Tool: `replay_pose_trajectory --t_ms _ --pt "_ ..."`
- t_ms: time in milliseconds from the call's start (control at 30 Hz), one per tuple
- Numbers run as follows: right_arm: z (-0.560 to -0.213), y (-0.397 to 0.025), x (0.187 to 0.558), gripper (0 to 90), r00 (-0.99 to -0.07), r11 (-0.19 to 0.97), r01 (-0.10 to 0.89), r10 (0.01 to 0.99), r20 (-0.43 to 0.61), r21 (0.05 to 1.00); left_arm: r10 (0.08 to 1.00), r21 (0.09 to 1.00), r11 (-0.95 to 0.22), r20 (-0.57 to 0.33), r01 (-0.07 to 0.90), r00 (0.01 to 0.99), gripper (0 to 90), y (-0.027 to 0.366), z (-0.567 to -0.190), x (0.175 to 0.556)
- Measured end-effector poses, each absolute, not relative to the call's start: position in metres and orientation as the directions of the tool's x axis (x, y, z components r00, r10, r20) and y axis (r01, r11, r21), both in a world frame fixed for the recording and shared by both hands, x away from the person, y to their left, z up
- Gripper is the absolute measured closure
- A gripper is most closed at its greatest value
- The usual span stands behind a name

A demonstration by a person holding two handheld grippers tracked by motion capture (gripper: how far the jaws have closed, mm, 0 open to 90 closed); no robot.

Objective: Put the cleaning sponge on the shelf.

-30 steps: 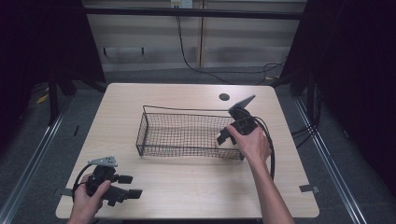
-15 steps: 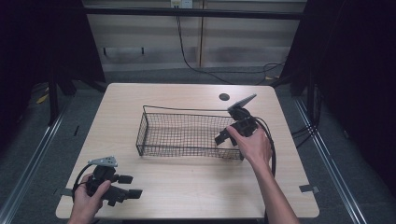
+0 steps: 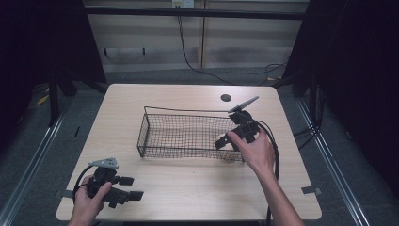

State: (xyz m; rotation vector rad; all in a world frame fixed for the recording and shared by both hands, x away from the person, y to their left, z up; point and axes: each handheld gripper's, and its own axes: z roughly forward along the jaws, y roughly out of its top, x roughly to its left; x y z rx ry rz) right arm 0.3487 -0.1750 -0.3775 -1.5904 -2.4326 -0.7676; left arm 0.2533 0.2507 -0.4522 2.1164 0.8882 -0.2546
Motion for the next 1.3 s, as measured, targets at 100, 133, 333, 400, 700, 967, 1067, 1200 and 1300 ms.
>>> replay_pose_trajectory --t_ms 100,133,333,400,700,967,1067,1200,1300 --pt "-0.376 -0.172 0.341 26.3 -0.451 0.326 0.879 0.805 0.385 0.349 0.509 0.609 -0.423 -0.452 0.671 0.732 18.3 0.251 -0.452 0.253" --pt "-0.377 -0.172 0.340 26.4 -0.450 0.327 0.880 0.807 0.382 0.345 0.509 0.609 -0.423 -0.452 0.670 0.732 18.3 0.251 -0.452 0.253" --pt "-0.379 -0.171 0.330 26.4 -0.460 0.335 0.874 0.803 0.378 0.352 0.508 0.609 -0.425 -0.451 0.669 0.733 18.3 0.251 -0.452 0.253" --pt "-0.378 -0.171 0.327 26.4 -0.463 0.335 0.872 0.801 0.379 0.358 0.510 0.610 -0.420 -0.454 0.672 0.731 18.3 0.251 -0.452 0.253" --pt "-0.386 -0.175 0.309 29.2 -0.471 0.323 0.864 0.790 0.394 0.385 0.510 0.609 -0.424 -0.451 0.670 0.732 18.3 0.252 -0.452 0.254" --pt "-0.391 -0.180 0.295 29.3 -0.469 0.314 0.859 0.800 0.374 0.403 0.510 0.606 -0.425 -0.454 0.673 0.731 18.3 0.252 -0.452 0.253" --pt "-0.395 -0.182 0.289 30.3 -0.471 0.317 0.856 0.804 0.363 0.409 0.512 0.608 -0.422 -0.452 0.672 0.730 18.3 0.251 -0.452 0.253" --pt "-0.403 -0.185 0.279 34.7 -0.463 0.307 0.856 0.814 0.352 0.416 0.512 0.605 -0.428 -0.449 0.671 0.732 18.3 0.252 -0.452 0.253" --pt "-0.407 -0.186 0.275 34.3 -0.466 0.307 0.854 0.811 0.354 0.420 0.514 0.605 -0.425 -0.450 0.673 0.730 18.3 0.251 -0.453 0.253"
